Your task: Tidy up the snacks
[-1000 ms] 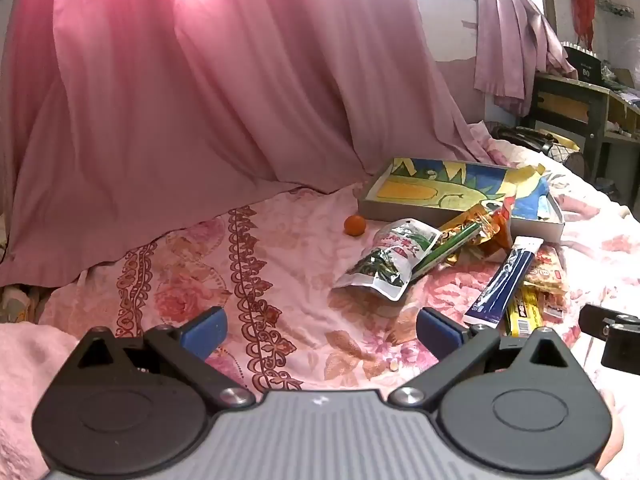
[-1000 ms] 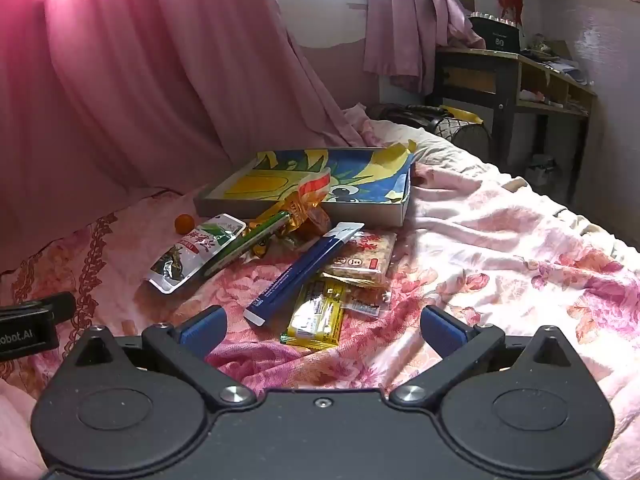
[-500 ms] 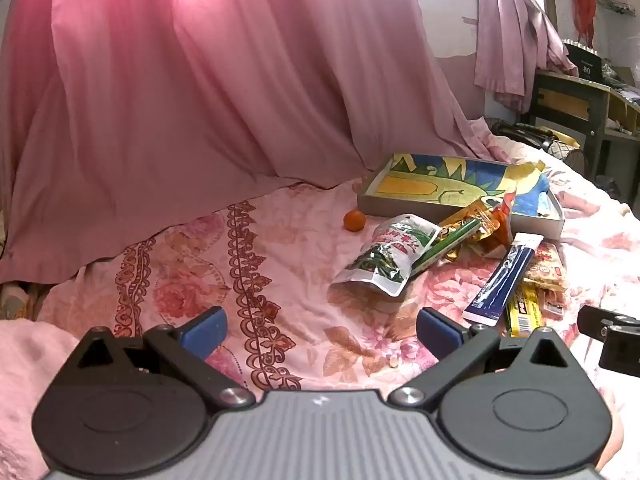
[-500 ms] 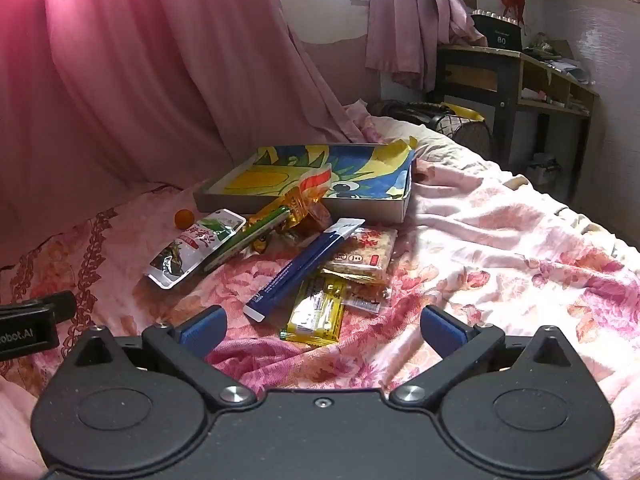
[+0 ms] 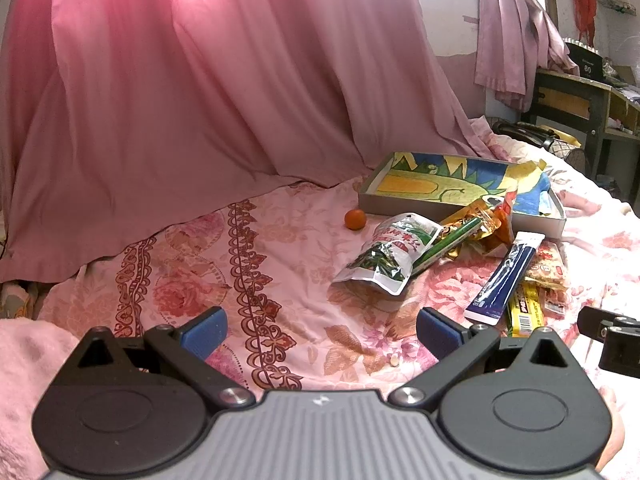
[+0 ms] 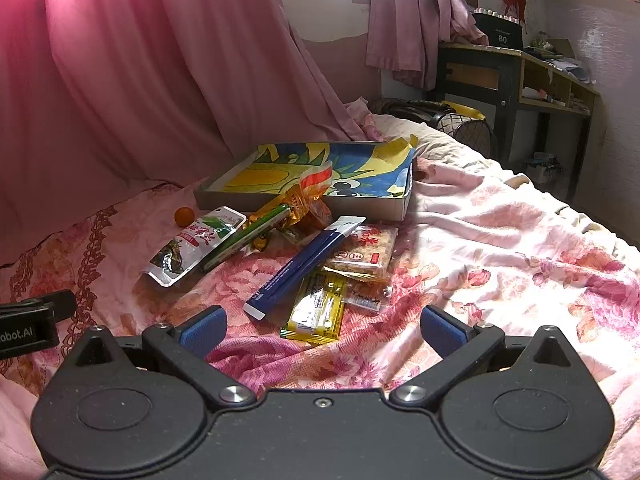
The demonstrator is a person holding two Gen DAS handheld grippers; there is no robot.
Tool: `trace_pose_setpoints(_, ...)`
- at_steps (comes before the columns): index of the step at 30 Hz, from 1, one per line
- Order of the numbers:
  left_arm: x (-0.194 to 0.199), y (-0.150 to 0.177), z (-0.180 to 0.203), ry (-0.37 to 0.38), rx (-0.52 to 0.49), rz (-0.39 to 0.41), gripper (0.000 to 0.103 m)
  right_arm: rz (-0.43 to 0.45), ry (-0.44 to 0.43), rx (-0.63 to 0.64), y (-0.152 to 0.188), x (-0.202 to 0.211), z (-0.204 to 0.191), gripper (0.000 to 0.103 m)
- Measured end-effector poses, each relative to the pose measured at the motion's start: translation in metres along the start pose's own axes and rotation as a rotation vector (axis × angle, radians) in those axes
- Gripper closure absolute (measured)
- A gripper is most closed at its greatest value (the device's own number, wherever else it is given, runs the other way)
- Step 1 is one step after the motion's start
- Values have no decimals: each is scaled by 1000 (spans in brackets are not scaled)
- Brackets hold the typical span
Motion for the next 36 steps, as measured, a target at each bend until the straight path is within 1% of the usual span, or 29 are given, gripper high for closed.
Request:
trace_pose_setpoints(27, -4, 4, 0, 2, -1, -5, 0, -2, -1, 0, -3, 0, 0, 1)
trace_pose_setpoints(36, -4, 5, -1, 0, -2, -8, 0, 5, -12, 7, 1, 1, -3, 1)
Point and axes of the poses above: each gripper's, at about its wrist camera, not at the fingertips, and x roughly against the way its jaws point, z to its right, y to its underside, the point moved 5 cm from there along -x, roughly the way its jaws point, and after that the axes turned 9 degrees about z, right-handed, at the moved point
